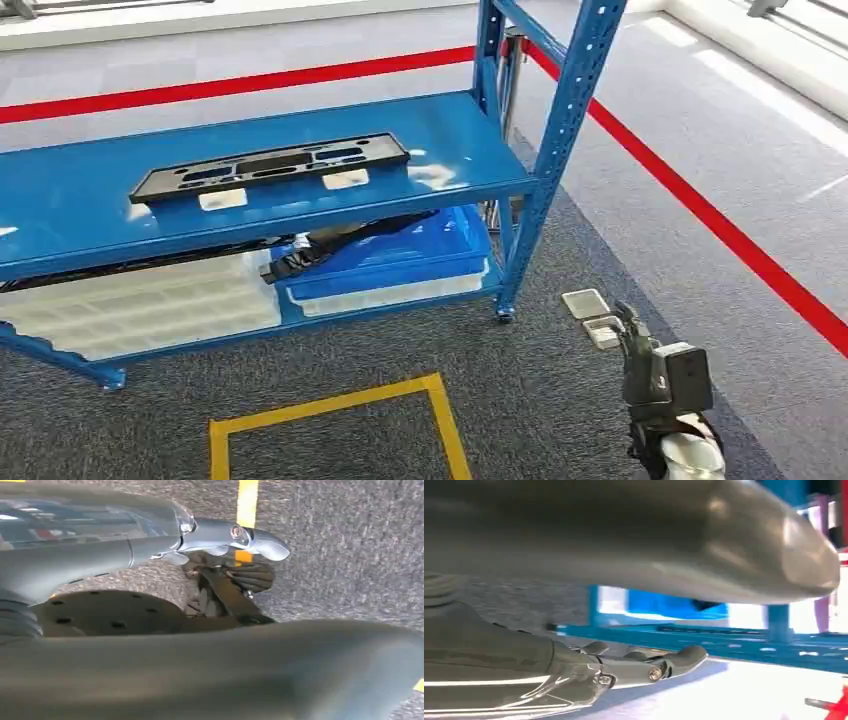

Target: Take the parts from the cabinet and place them on the table.

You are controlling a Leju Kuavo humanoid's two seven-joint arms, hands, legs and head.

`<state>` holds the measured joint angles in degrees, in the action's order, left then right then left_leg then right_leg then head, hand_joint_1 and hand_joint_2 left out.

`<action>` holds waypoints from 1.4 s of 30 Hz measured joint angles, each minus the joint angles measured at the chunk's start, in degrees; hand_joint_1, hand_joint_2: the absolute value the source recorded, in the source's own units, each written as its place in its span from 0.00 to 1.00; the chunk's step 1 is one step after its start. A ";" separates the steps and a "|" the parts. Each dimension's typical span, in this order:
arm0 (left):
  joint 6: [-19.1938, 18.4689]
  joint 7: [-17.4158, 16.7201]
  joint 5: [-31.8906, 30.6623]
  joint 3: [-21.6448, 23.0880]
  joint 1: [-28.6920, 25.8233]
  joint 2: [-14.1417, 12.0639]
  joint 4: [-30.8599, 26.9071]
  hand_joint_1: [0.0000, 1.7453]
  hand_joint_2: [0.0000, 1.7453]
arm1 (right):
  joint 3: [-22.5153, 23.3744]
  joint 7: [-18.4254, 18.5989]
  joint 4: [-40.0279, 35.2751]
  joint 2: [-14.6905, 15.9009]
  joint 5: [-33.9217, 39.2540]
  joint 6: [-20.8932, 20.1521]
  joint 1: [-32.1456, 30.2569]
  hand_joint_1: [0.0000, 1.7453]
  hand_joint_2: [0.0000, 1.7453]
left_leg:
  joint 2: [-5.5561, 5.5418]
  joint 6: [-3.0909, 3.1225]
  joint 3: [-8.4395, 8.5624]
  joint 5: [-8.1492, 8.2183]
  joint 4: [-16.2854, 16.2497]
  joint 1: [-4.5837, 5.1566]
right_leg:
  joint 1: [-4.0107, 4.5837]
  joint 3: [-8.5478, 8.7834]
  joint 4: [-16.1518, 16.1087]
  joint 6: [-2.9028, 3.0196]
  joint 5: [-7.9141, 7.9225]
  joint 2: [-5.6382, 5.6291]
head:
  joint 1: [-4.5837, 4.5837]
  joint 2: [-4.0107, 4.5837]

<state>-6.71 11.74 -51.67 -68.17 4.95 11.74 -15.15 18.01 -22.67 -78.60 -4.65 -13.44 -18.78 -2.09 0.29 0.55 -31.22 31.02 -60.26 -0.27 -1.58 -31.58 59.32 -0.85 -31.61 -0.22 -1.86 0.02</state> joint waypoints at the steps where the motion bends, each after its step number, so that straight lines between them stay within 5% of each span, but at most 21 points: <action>1: 0.00 0.02 -0.04 -0.28 0.10 0.02 0.04 0.00 0.00 | -1.09 0.18 -1.64 0.31 0.72 0.04 0.04 0.00 0.00 | 0.00 0.02 0.14 0.29 0.46 0.20 | 0.40 -0.14 0.10 -0.15 -0.05 -0.08 | -0.02 0.00; 6: -0.48 0.09 -0.04 -1.98 0.37 0.28 0.39 0.00 0.00 | -7.46 1.50 -9.80 2.85 4.09 0.15 -0.06 0.00 0.00 | 0.22 0.93 0.22 0.04 1.95 -0.09 | 0.08 -0.50 0.47 -1.58 -0.49 0.09 | 0.02 0.00; 9: -0.57 0.07 -0.11 -2.86 0.54 0.48 0.46 0.00 0.00 | -11.26 1.97 -13.68 4.68 5.53 0.74 0.05 0.00 0.00 | 0.35 1.28 0.11 0.00 1.96 -0.02 | 0.24 -5.52 12.05 -1.87 -7.16 0.06 | 0.04 0.00; 11: -0.59 0.07 -0.53 -2.95 0.45 0.52 0.48 0.00 0.00 | -12.80 1.94 -15.03 5.51 5.88 0.85 0.09 0.00 0.00 | 0.48 1.29 0.16 0.01 1.93 0.06 | 0.24 -7.87 17.34 -2.03 -8.03 0.07 | 0.02 0.00; 12: -0.59 0.07 -0.61 -2.95 0.47 0.52 0.48 0.00 0.00 | -12.85 1.97 -15.23 5.55 5.90 0.98 0.11 0.00 0.00 | 0.43 1.29 0.25 0.03 1.91 0.05 | 0.23 -7.11 15.82 -2.05 -6.43 0.10 | 0.04 0.00; 15: -0.98 0.07 -1.01 -3.10 0.59 0.61 0.59 0.00 0.00 | -15.41 1.97 -17.76 7.48 5.15 1.79 0.69 0.00 0.00 | 0.35 0.81 0.42 0.41 1.63 0.06 | 0.23 -0.82 1.23 -1.78 1.07 0.22 | 0.04 0.00; 19: -1.22 0.09 -1.01 -3.50 0.90 0.66 0.90 0.00 0.00 | -17.88 2.10 -18.64 9.05 3.27 2.67 1.20 0.00 0.00 | -0.10 -0.04 -0.25 0.25 1.40 0.32 | 0.73 -0.55 0.10 -0.65 0.10 0.22 | 0.00 0.00; 21: -1.36 0.09 -1.03 -3.74 0.93 0.66 0.90 0.00 0.00 | -18.79 2.08 -19.05 9.57 2.93 2.84 1.54 0.00 0.00 | -0.43 -0.49 -0.36 1.09 0.78 0.26 | 0.24 -0.45 -0.20 0.00 0.33 0.98 | 0.00 0.00; 24: -1.53 0.09 -1.05 -3.80 1.01 0.68 0.94 0.00 0.00 | -19.84 2.03 -19.42 10.08 2.09 3.24 1.82 0.00 0.00 | -0.41 -1.40 -5.47 7.05 -10.09 -0.12 | 0.24 -0.49 -0.20 0.50 0.20 2.04 | -0.04 0.00; 26: -1.53 0.07 -1.03 -3.85 0.82 0.70 0.96 0.00 0.00 | -20.30 2.03 -19.42 10.43 1.81 3.45 1.78 0.00 0.00 | -0.40 -1.56 -8.77 8.71 -16.65 -0.12 | 0.32 -0.48 -0.18 0.56 0.14 2.99 | -0.04 0.00; 28: -1.53 0.07 -0.98 -3.87 0.73 0.70 0.96 0.00 0.00 | -20.82 2.03 -19.45 10.64 1.70 3.54 1.94 0.00 0.00 | -0.34 -1.35 -7.07 4.79 -12.44 -0.11 | 0.38 -0.25 -0.18 0.61 -0.06 3.94 | -0.04 0.00; 30: -1.55 0.07 -0.98 -3.93 0.88 0.70 0.98 0.00 0.00 | -21.22 2.03 -19.58 10.95 1.66 3.56 2.18 0.00 0.00 | 1.22 -0.56 -2.56 -0.51 -2.80 0.20 | 0.45 0.23 -0.18 0.44 -0.34 4.77 | -0.04 0.00; 31: -1.57 0.04 -0.94 -3.96 1.02 0.70 0.98 0.00 0.00 | -21.22 2.03 -19.69 11.04 1.64 3.63 2.23 0.00 0.00 | 3.71 -0.03 -1.25 -0.57 -0.19 0.78 | 0.64 0.34 -0.19 0.21 -0.50 5.25 | -0.04 0.00; 35: -1.68 -0.35 -0.63 -4.26 0.84 0.74 1.01 0.00 0.00 | -21.77 2.05 -19.93 11.26 1.05 3.80 2.56 0.00 0.00 | 2.41 0.74 -1.37 -0.25 1.12 1.20 | 0.76 0.31 -0.38 -0.85 -0.28 6.64 | 0.04 0.00; 36: -1.68 -0.41 -0.61 -4.35 0.74 0.77 1.03 0.00 0.00 | -21.94 2.05 -19.99 11.32 1.07 3.80 2.66 0.00 0.00 | 2.33 1.31 -0.97 -0.74 1.83 0.51 | 0.53 0.29 -0.12 -1.19 -0.91 5.76 | 0.04 0.00; 37: -1.71 -0.44 -0.55 -4.37 0.82 0.79 1.03 0.00 0.00 | -22.05 2.08 -19.99 11.36 1.11 3.78 2.72 0.00 0.00 | 2.11 1.53 -0.93 -0.85 1.95 0.50 | 0.43 -0.03 1.09 -1.35 -1.99 2.94 | 0.04 0.00; 38: -1.73 -0.46 -0.42 -4.43 1.04 0.79 1.03 0.00 0.00 | -22.09 2.10 -19.95 11.45 1.20 3.78 2.69 0.00 0.00 | 1.88 1.70 -0.96 -0.88 1.95 0.44 | 0.42 -1.44 4.30 -1.39 -4.09 1.42 | 0.07 0.00; 40: -1.88 -0.48 0.00 -4.52 1.16 0.92 1.12 0.00 0.00 | -22.18 2.14 -19.86 11.67 1.22 3.78 2.40 0.00 0.00 | 1.30 1.76 -0.95 -0.85 1.93 0.49 | 0.45 -5.92 13.79 -1.68 -8.22 0.61 | 0.07 0.00; 42: -1.97 -0.63 0.22 -4.67 1.06 0.92 1.18 0.00 0.00 | -22.25 2.25 -19.86 11.74 1.24 3.80 2.12 0.00 0.00 | 0.88 1.76 -0.84 -0.82 1.90 0.51 | 0.44 -7.75 16.95 -1.85 -7.91 0.58 | 0.07 0.00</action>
<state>-8.68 11.10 -51.45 -72.85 6.00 12.66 -13.97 -4.24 -20.41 -98.47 7.08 -12.20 -14.97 0.03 1.17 2.30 -32.06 30.19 -58.36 0.24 -1.14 -39.33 76.27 -2.71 -39.52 0.36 -1.79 0.02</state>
